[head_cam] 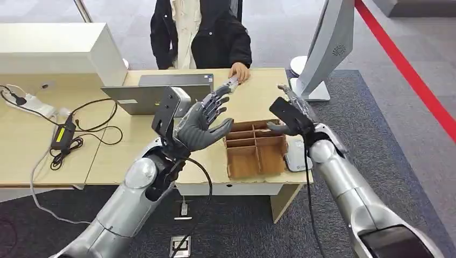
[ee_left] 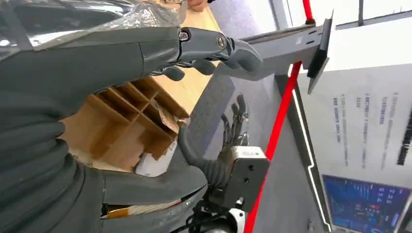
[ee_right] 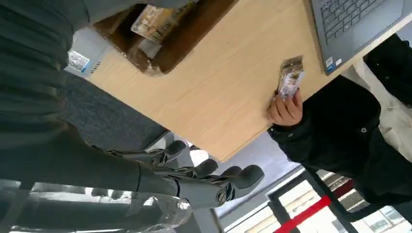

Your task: Pass the card to the sensor for recognition and then transmit it.

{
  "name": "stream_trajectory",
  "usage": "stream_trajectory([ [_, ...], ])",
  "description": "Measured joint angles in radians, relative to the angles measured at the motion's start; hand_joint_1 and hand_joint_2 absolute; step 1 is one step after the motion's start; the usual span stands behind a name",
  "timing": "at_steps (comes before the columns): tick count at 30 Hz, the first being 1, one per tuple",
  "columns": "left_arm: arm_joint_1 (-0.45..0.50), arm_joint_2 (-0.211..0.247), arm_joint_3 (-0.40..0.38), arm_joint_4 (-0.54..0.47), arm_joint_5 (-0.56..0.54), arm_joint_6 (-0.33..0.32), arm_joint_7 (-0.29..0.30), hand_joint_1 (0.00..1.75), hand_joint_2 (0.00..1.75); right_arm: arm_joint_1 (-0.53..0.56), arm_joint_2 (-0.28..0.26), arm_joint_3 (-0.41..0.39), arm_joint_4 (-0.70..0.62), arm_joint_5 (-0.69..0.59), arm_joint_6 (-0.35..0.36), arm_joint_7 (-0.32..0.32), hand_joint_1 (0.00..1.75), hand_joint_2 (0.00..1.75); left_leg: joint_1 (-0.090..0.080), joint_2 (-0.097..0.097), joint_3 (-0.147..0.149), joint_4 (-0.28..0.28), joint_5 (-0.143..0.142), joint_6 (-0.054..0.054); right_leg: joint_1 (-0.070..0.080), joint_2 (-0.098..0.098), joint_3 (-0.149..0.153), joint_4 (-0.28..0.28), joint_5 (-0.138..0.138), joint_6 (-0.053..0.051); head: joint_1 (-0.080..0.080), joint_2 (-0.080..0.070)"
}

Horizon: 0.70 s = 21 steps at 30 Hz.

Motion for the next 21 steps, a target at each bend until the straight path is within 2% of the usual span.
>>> stream_trajectory([
  [4,0.000,0.000,0.005,-0.009,0.006,-0.013,0.011,0.00,1.75,0.038,-0.014,0.004,-0.065,0.043,0.005,0.017,0.00,1.75,0.000,0.000,0.000,0.000,0.000,0.000,0.000,0.000,0.000,0.000,0.000,0.000,0.000,0.000],
  [9,0.001,0.004,0.005,-0.043,0.033,-0.005,0.059,0.00,1.75,0.072,-0.021,0.010,-0.128,0.098,0.022,0.029,0.00,1.75,0.000,0.000,0.000,0.000,0.000,0.000,0.000,0.000,0.000,0.000,0.000,0.000,0.000,0.000],
  [21,0.003,0.017,0.004,-0.069,0.046,0.001,0.060,0.00,1.75,0.091,-0.020,0.016,-0.162,0.126,0.032,0.024,0.00,1.75,0.000,0.000,0.000,0.000,0.000,0.000,0.000,0.000,0.000,0.000,0.000,0.000,0.000,0.000],
])
